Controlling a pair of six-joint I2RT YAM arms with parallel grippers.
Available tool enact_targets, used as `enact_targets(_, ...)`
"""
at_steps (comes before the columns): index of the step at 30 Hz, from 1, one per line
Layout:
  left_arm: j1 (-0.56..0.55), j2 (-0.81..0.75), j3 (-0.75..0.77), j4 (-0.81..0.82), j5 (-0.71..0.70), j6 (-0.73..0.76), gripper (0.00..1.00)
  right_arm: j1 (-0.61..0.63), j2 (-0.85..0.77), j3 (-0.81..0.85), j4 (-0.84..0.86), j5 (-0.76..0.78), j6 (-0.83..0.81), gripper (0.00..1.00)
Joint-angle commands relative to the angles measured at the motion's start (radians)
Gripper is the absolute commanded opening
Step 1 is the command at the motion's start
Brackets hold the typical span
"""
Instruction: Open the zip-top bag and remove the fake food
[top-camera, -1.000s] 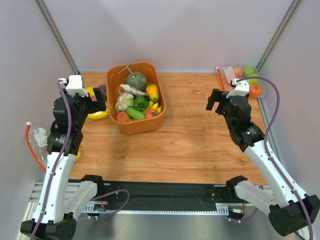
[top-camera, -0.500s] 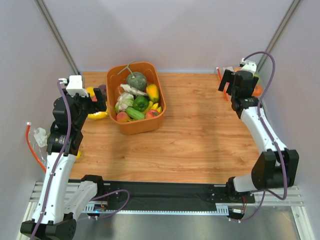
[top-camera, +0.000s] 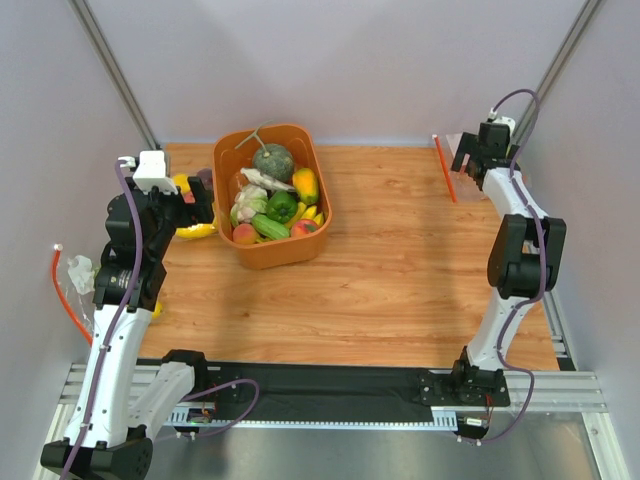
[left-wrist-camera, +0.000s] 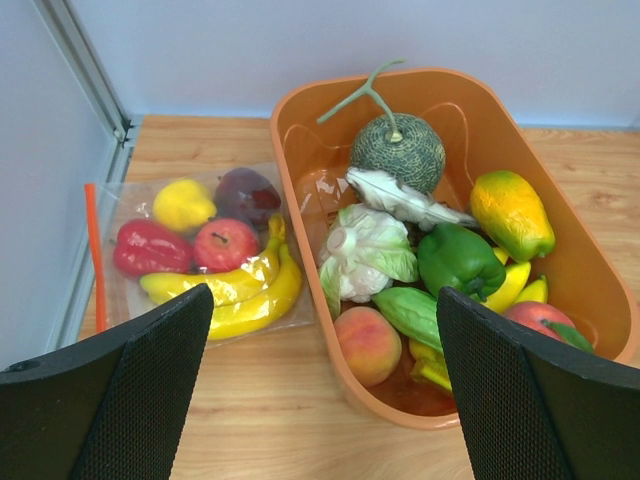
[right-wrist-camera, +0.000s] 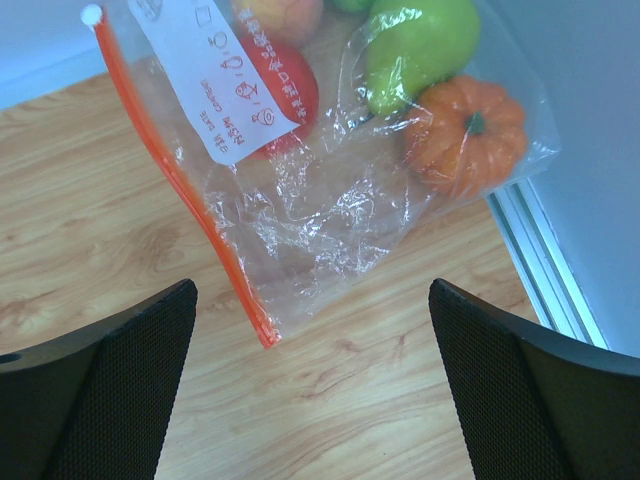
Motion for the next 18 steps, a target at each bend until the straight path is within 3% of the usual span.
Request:
enact_targets(1,0.002,0.001,-0.001,0.033,0.012,0.016,0.99,0.007,0.063,0.067,-0.049,-0.039,-0.034,1.00)
enact_targets(8,0.001,0.012,0.001,0.031,0.012,0.014,0.99,0.009,0.088,0.015,-0.023,-0.099,-0.061,1.00)
enact_targets(18,0.002,0.014,-0.001,0.030,0.012,0.019,0.99,0.015,0.166,0.065,-0.111,-0.061,-0.137,1.00)
